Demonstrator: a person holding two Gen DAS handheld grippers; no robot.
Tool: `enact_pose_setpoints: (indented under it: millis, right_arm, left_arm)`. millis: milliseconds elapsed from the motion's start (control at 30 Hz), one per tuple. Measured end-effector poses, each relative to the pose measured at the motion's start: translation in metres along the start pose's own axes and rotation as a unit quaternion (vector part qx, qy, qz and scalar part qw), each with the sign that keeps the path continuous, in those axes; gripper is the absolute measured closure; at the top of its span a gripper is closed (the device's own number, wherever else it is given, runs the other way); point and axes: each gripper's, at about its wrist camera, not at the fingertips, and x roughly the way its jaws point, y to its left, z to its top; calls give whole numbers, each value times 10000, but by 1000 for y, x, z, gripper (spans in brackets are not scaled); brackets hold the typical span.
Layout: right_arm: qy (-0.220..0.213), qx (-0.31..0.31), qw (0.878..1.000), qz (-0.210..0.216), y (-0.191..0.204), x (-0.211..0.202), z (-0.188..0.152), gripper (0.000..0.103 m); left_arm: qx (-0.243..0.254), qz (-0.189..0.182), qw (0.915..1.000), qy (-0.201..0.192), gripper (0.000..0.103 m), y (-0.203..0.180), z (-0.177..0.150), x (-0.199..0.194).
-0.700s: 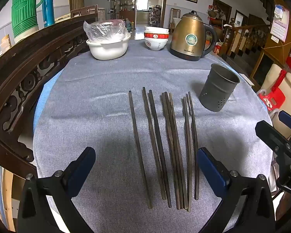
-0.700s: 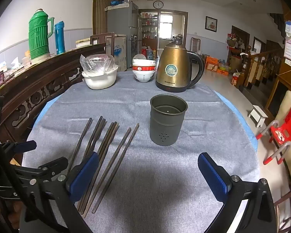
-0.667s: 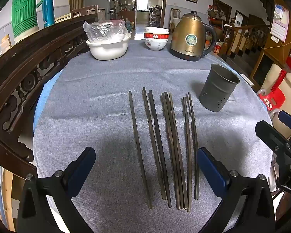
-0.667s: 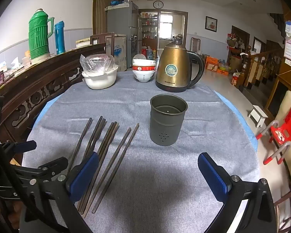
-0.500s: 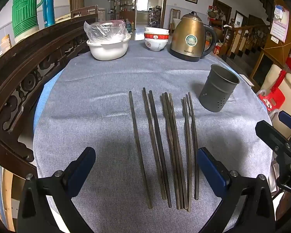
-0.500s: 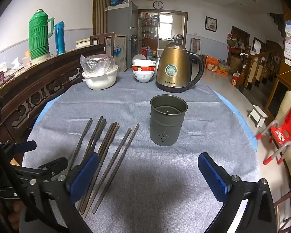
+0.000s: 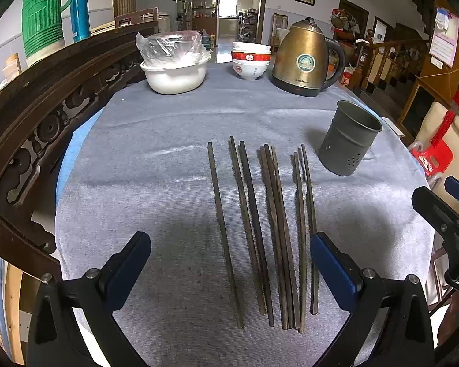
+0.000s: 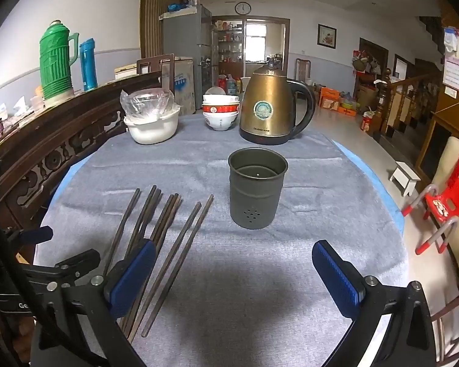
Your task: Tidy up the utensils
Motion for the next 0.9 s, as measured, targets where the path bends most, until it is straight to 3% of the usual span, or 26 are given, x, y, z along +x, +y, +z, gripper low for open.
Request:
enact_pose_setpoints:
  millis: [267, 500, 733, 800, 900]
  right_arm:
    - [-224, -28, 9997, -79, -3, -3, -2, 0]
    - [-138, 14, 9999, 51, -3, -4, -1, 0]
    - [371, 127, 9980, 503, -4, 10, -7, 0]
    - [569, 45, 9967, 582, -2, 18, -8, 1]
    - [993, 236, 9912, 844, 0, 37, -10, 21]
  left_arm:
    - [-58, 27, 10000, -15, 0, 2, 0, 0]
    - [-91, 73, 9999, -93, 0, 5, -1, -3]
    - [-302, 191, 9993, 90, 1, 19, -1, 6]
    - [-425, 209, 9987, 205, 6, 25, -2, 11]
    - [-651, 222, 9967, 435, 12, 36, -4, 21]
